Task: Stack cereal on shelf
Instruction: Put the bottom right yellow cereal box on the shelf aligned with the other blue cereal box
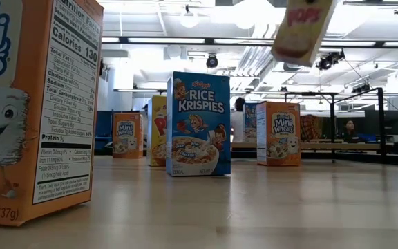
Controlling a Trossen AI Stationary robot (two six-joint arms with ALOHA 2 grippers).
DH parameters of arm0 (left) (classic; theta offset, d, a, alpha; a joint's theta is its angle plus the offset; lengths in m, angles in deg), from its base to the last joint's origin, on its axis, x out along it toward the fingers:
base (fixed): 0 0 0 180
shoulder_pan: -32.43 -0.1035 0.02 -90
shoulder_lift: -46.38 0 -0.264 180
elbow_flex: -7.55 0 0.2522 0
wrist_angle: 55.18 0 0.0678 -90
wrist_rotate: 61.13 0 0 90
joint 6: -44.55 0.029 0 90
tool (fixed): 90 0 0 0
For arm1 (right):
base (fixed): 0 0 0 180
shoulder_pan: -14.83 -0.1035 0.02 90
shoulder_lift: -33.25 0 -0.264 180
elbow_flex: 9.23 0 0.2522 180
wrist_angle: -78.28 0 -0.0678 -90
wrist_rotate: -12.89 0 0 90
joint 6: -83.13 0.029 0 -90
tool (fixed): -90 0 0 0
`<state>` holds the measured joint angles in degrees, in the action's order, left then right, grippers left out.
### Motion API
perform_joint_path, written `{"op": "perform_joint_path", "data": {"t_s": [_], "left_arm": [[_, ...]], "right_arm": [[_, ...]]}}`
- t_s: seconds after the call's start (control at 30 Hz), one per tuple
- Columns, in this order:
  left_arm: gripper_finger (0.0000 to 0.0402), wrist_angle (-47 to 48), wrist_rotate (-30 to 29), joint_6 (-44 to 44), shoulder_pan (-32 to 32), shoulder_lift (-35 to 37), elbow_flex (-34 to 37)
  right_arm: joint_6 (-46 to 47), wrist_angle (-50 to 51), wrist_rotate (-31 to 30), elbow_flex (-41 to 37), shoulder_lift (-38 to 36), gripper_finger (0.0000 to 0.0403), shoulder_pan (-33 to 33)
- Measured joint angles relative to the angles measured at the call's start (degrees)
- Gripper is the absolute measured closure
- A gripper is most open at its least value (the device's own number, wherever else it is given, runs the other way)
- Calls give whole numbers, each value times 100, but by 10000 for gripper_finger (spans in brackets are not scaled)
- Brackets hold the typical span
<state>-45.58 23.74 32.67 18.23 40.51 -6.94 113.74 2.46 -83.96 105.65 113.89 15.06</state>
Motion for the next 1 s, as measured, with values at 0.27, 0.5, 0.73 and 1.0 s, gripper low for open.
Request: {"op": "perform_joint_path", "data": {"t_s": [0.27,0.5,0.73,1.0], "left_arm": [[401,4,0,4,0,0,0],[401,4,-2,9,-2,0,2],[401,3,-2,9,-1,0,2],[401,3,-2,9,-1,0,2]], "right_arm": [[-3356,-44,259,255,471,222,2199],[-5035,-45,195,221,817,222,3253],[-5619,-41,125,219,1092,222,3943],[-5984,-119,104,-392,1101,222,4418]]}}
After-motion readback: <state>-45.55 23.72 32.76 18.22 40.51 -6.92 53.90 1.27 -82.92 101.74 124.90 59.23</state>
